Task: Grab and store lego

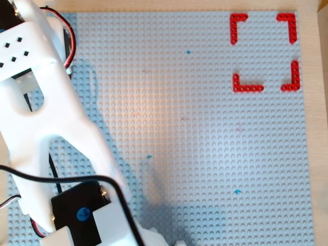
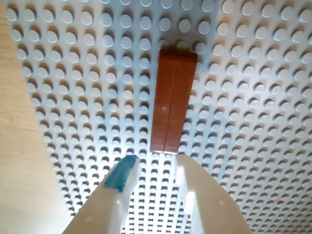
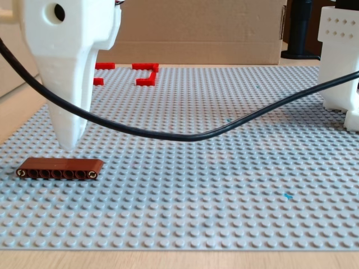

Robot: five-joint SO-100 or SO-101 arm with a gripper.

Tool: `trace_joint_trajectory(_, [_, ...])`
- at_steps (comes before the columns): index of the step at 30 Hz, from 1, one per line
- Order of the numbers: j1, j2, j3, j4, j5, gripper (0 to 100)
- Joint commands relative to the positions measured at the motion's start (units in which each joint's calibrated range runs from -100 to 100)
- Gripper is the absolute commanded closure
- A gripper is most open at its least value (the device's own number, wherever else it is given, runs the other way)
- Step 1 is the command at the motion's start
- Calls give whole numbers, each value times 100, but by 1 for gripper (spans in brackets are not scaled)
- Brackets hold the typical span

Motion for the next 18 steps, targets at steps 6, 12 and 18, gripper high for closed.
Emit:
trace_joint_trajectory(6, [-67, -41, -275, 34, 25, 91])
trace_joint_trajectory(12, [-44, -41, -302, -45, -17, 91])
trace_joint_trajectory(18, [59, -24, -520, -97, -22, 91])
